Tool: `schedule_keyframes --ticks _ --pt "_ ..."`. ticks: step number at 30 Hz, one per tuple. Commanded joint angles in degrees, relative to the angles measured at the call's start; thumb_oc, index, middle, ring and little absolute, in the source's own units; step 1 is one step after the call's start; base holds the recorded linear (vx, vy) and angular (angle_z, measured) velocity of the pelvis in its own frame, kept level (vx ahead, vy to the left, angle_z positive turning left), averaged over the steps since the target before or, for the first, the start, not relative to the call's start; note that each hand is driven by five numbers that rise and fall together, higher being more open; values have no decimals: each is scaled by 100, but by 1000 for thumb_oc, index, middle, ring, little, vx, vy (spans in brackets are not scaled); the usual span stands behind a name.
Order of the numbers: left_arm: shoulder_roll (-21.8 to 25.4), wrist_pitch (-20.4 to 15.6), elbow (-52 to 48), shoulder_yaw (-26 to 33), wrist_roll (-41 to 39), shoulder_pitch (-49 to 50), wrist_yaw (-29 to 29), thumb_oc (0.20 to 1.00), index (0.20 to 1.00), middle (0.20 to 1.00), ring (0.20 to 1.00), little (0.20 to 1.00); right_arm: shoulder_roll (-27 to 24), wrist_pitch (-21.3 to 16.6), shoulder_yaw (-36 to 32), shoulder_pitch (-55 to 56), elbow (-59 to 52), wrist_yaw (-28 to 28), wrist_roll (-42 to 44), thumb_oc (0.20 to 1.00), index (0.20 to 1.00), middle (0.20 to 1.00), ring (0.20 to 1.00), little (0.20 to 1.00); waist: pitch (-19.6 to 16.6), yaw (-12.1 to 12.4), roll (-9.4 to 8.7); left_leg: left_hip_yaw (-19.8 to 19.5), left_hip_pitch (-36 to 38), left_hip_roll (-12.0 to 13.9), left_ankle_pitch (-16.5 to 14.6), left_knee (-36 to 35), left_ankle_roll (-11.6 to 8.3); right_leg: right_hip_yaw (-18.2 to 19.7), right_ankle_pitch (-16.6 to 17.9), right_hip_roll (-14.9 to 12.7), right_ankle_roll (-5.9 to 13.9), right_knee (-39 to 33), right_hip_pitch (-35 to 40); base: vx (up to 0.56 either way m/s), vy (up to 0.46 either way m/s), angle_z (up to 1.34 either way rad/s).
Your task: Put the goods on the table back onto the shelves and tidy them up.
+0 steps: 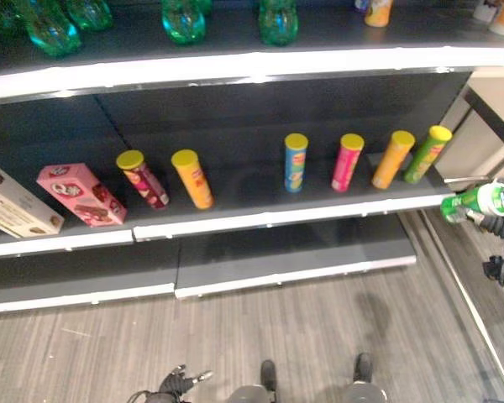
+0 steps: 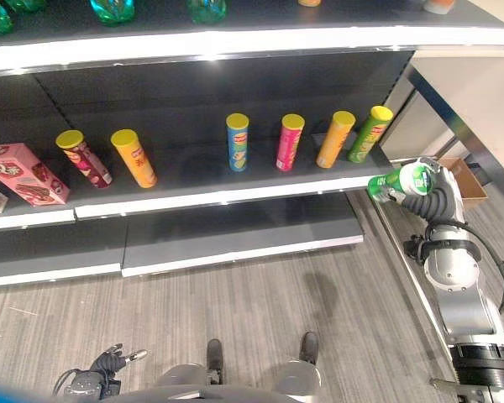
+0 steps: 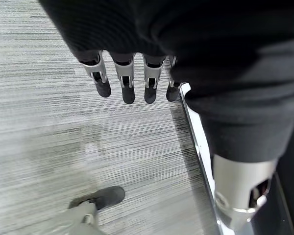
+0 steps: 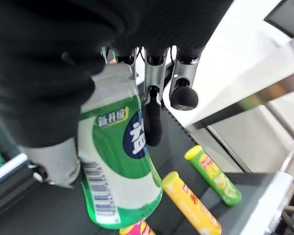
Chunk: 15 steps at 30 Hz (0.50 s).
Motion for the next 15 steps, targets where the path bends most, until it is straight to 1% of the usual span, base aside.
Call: schedule_keyframes --ticks 1,4,6,7,8,9,10,11,12,13,14,15 --pt "106 -123 88 7 -16 -59 59 1000 1000 1000 1000 1000 -517 -138 -293 -444 84 -102 -26 200 200 200 200 200 -163 160 -93 -317 344 103 -809 107 -169 -143 -101 559 -108 300 120 152 -389 7" --pt "60 -152 130 54 -105 -7 64 1000 1000 1000 1000 1000 -705 -197 -380 -396 30 -25 47 200 200 200 200 200 -244 166 -130 -463 374 318 -786 63 -343 -261 -317 773 -226 91 349 143 -375 42" --pt "12 -151 113 19 -137 31 27 1000 1000 1000 1000 1000 -804 -213 -414 -398 19 -18 91 200 200 200 200 200 -275 149 -75 -556 359 470 -733 74 -430 -362 -477 911 -346 92 408 108 -378 22" --pt "-23 -150 85 4 -208 54 -13 1000 1000 1000 1000 1000 -868 -226 -435 -422 0 -4 127 200 200 200 200 200 -288 137 -24 -600 342 582 -704 92 -502 -446 -654 1024 -448 91 475 89 -384 31" --pt "-45 -154 61 11 -237 87 -14 1000 1000 1000 1000 1000 -895 -245 -437 -437 -3 -8 155 200 200 200 200 200 -278 132 -6 -626 323 636 -694 149 -533 -462 -744 1094 -519 91 519 92 -461 24" --pt "-77 -142 -4 17 -312 158 -58 1000 1000 1000 1000 1000 -914 -275 -484 -430 -11 -16 214 200 200 200 200 200 -244 119 23 -710 208 720 -698 410 -584 -484 -911 1211 -658 99 596 63 -370 31" --pt "-76 -139 -12 19 -337 167 -65 1000 1000 1000 1000 1000 -911 -299 -505 -426 -14 -28 278 200 200 200 200 200 -214 120 21 -737 126 736 -682 552 -602 -479 -982 1256 -704 91 638 44 -397 38" --pt "-79 -115 -95 10 -392 153 -78 1000 1000 1000 1000 1000 -905 -312 -588 -398 -35 -66 331 200 200 200 200 200 -100 102 -14 -792 -177 718 -674 1173 -633 -521 -1087 1286 -818 91 734 -6 -296 48" --pt "-98 -104 -90 -20 -411 106 -93 1000 1000 1000 1000 1000 -874 -326 -651 -427 -44 -131 386 200 200 200 200 200 49 102 -36 -853 -498 623 -656 1796 -650 -618 -1164 1299 -885 91 834 -13 -213 74" --pt "-107 -104 -96 -32 -444 84 -77 1000 1000 1000 1000 1000 -882 -324 -683 -446 -33 -165 409 200 200 200 200 200 80 76 -42 -878 -630 568 -719 1880 -636 -685 -1182 1283 -874 91 861 24 -47 67" --pt "-161 -77 -64 -71 -435 64 -95 1000 1000 1000 1000 1000 -877 -302 -726 -472 -71 -180 420 200 200 200 200 200 64 79 -25 -975 -718 401 -710 1436 -594 -751 -1159 1254 -832 91 857 74 120 62" --pt "-190 -77 10 -166 -357 75 -85 1000 1000 1000 1000 1000 -908 -313 -737 -540 -43 -273 425 200 200 200 200 200 29 104 23 -1155 -908 248 -478 810 -558 -829 -1170 1256 -794 91 832 238 327 41"
